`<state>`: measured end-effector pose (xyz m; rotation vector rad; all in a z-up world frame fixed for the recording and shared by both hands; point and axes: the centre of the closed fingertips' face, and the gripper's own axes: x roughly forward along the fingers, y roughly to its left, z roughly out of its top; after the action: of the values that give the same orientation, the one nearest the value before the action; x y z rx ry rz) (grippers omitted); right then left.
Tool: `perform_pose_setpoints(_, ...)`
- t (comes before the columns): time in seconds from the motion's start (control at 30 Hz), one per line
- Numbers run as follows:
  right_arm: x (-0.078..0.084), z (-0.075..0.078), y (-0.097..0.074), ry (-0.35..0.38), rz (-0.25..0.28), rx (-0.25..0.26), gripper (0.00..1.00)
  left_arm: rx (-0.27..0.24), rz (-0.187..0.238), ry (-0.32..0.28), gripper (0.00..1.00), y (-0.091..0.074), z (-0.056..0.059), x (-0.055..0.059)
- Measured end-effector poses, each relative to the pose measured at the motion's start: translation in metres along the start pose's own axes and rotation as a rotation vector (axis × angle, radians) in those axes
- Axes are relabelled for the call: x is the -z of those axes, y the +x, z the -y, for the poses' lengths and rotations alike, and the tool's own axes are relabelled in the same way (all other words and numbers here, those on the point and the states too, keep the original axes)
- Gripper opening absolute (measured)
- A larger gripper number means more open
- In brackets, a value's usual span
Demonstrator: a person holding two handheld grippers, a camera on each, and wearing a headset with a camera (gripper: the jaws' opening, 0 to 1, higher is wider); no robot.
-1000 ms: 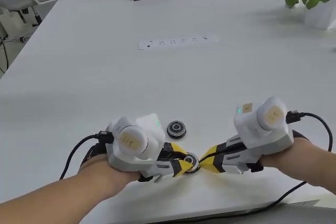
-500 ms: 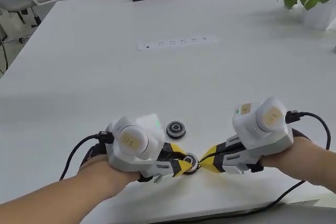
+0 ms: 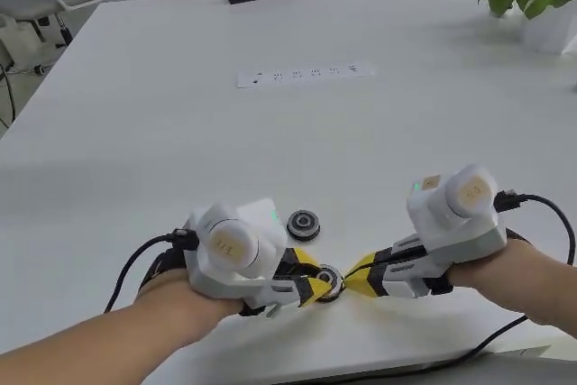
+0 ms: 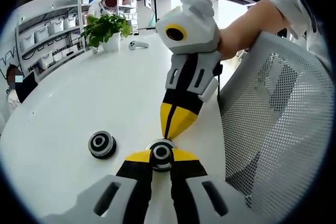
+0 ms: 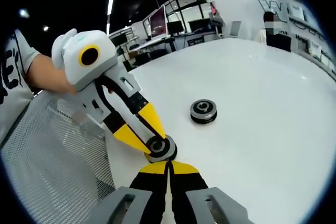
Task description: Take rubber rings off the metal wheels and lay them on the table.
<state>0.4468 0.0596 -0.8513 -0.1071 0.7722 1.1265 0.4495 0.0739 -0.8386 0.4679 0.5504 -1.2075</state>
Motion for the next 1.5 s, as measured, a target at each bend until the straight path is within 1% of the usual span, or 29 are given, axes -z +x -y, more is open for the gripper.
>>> perform_pose_setpoints(0.07, 0.0, 0.0, 0.0, 0.012, 0.006, -0.002, 0.0, -0.001, -0.001, -0.001, 0.07, 0.0, 0.0, 0.0)
perform_pose_setpoints(0.17, -0.005, 0.001, -0.001, 0.061, 0.035, -0.01, 0.0, -0.002, -0.001, -0.003, 0.07, 0.0, 0.0, 0.0)
perform_pose_setpoints(0.23, -0.006, 0.001, -0.002, 0.082, 0.045, -0.014, 0.0, -0.003, -0.001, -0.004, 0.07, 0.0, 0.0, 0.0)
perform_pose_setpoints(0.5, -0.01, -0.001, -0.002, 0.133, 0.077, -0.035, 0.0, -0.007, -0.002, -0.007, 0.07, 0.0, 0.0, 0.0)
perform_pose_setpoints(0.67, -0.011, -0.002, -0.002, 0.13, 0.081, -0.04, 0.0, -0.01, -0.002, -0.009, 0.07, 0.001, 0.0, 0.0)
perform_pose_setpoints(0.83, -0.012, -0.004, -0.002, 0.146, 0.085, -0.047, 0.0, -0.012, -0.004, -0.011, 0.07, 0.001, 0.0, 0.0)
perform_pose_setpoints(1.03, -0.014, -0.007, -0.001, 0.133, 0.085, -0.055, 0.0, -0.015, -0.005, -0.015, 0.07, 0.001, -0.001, 0.0)
perform_pose_setpoints(1.5, -0.016, -0.012, 0.002, 0.128, 0.091, -0.078, 0.0, -0.02, -0.009, -0.016, 0.07, 0.001, -0.001, 0.0)
